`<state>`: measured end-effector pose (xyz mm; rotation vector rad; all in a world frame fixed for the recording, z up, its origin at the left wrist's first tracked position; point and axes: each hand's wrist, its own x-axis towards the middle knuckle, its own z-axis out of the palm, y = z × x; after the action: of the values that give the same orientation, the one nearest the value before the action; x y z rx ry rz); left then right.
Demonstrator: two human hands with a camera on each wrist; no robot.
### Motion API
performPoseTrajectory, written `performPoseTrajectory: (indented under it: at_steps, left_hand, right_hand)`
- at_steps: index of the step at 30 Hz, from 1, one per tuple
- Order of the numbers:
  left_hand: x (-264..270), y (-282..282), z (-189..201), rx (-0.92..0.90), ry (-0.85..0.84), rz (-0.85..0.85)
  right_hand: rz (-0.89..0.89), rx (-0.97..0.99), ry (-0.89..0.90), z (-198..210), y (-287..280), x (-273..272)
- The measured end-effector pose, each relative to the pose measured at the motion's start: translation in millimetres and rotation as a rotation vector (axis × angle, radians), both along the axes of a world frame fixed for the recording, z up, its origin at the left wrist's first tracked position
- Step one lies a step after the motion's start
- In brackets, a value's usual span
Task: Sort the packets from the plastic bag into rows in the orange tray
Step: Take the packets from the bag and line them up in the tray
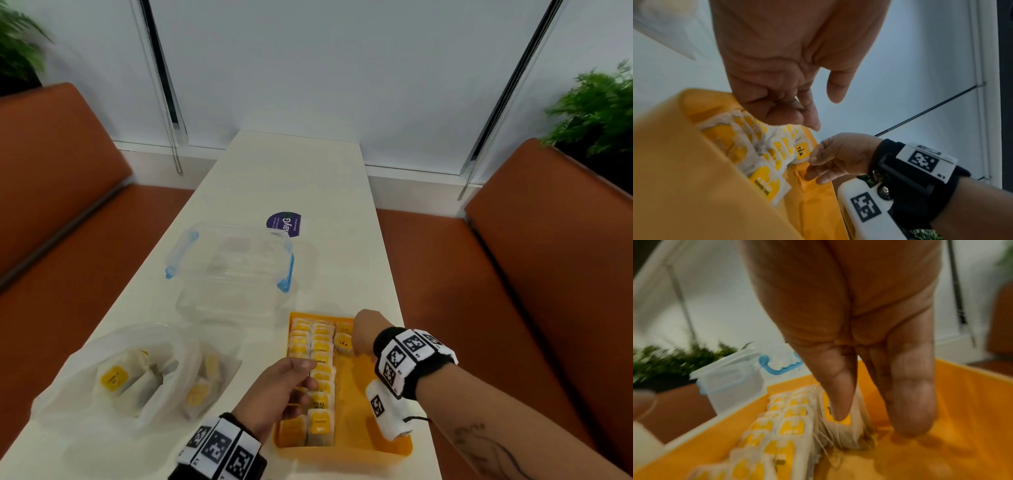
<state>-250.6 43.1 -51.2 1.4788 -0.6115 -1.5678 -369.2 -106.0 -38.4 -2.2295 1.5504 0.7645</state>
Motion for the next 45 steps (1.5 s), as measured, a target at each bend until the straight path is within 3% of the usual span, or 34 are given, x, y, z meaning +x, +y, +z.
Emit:
performPoseTrajectory:
  at_steps: [4, 10, 17, 25, 28, 30, 32, 34, 36, 39, 41, 45]
  left_hand:
    - [0.2, 1.0, 0.7, 0.0, 0.01, 0.005]
    - [2.4, 2.7, 1.0, 0.0, 0.016, 0.013]
    - [3.0, 1.8, 2.8, 0.009, 0.02, 0.021]
    - [33.2, 14.2, 42.1, -0.096, -0.079, 0.1]
    - [68.4, 30.2, 66.6, -0.245, -0.259, 0.303]
    - [100.9, 45.9, 80.7, -0.36, -0.538, 0.45]
    - [137.6, 63.3, 89.6, -0.363, -0.887, 0.517]
    - [173.6, 78.3, 87.5, -0.171, -1.219, 0.445]
    - [204.0, 89.3, 72.7, 0.068, -1.345, 0.26]
    - [233.5, 95.9, 39.8, 0.232, -1.233, 0.051]
    - [240.3, 96.6, 26.1, 0.227, -1.107, -0.041]
    - [242.4, 100.7, 19.8, 0.083, -1.08, -0.083]
  right_hand:
    - [-0.081, 0.112, -0.044, -7.0, -3.1, -3.8]
    - [-0.326, 0.129, -0.299, -11.1, -3.5, -3.7]
    - [-0.332, 0.092, -0.368, -11.8, -11.6, -11.5]
    - [-0.283, 0.046, -0.429, 36.3, -8.4, -10.9]
    - [-0.299, 0.057, -0.574, 59.3, 3.5, 2.2]
    - [-0.306, 0.104, -0.709, 75.2, 19.4, 20.2]
    - [-0.282, 0.234, -0.838, 91.8, 44.0, 47.1]
    - [-0.161, 0.386, -0.902, 102.6, 73.4, 82.5]
    - [0.067, 0.414, -0.863, 98.3, 102.0, 123.9]
    - [0.366, 0.289, -0.738, 71.6, 138.3, 187.2]
    - [0.396, 0.254, -0.665, 46.3, 155.3, 217.1]
    - [0.373, 0.117, -0.409, 7.0, 164.2, 245.3]
